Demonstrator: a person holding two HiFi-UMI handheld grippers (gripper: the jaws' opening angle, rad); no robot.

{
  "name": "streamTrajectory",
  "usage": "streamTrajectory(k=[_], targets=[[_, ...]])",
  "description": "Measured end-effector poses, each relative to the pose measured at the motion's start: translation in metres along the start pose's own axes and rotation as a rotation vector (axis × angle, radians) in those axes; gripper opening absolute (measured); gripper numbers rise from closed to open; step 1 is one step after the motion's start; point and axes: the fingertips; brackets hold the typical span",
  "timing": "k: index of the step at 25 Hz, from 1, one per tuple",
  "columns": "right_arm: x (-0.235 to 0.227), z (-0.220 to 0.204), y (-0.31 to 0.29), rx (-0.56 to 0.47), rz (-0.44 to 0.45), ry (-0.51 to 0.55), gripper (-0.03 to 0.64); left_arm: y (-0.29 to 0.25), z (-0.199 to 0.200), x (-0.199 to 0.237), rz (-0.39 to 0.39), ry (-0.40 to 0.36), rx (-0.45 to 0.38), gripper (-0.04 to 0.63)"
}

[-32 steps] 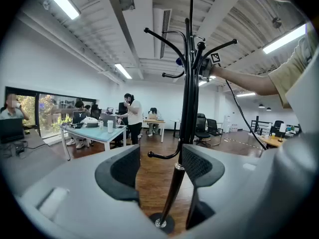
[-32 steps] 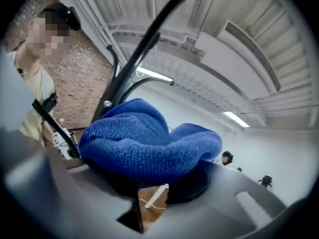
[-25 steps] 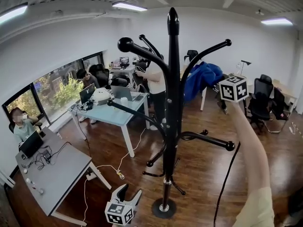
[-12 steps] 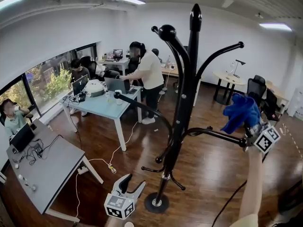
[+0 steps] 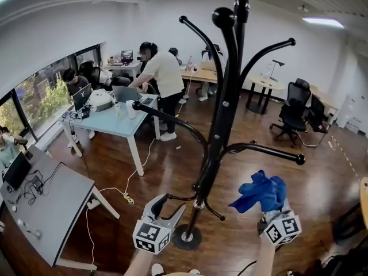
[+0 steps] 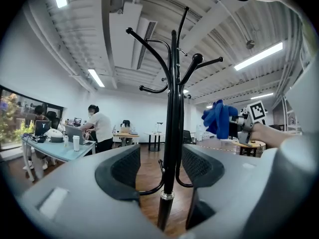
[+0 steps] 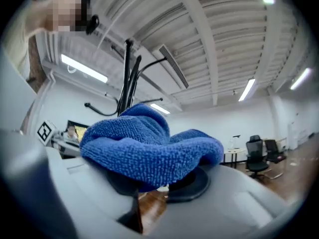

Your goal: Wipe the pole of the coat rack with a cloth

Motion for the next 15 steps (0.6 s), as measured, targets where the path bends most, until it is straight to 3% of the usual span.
streamTrajectory(k=[3,7,15], targets=[[0.032,-0.027,-0.003,0.021,-0.075,0.015,0.081,-0.003,0.003,0.009,0.016,-0.006,-0.017,0.250],[0.072,-0.043,-0.017,0.008,-0.040,-0.077,0.081,-0.001,0.008,0.018,0.044,-0.003,-0.038,0.245],[0.116,-0.068,-0.043,0.075,0.005,-0.103,0.081,0.001,0.013,0.024,0.063,-0.008,-0.055,0.244]])
Point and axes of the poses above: the fingertips, and each gripper's own axes: y backward along the fingers, x to its left, z out of its top, and after that the axes turned 14 degrees about -y, right-handed
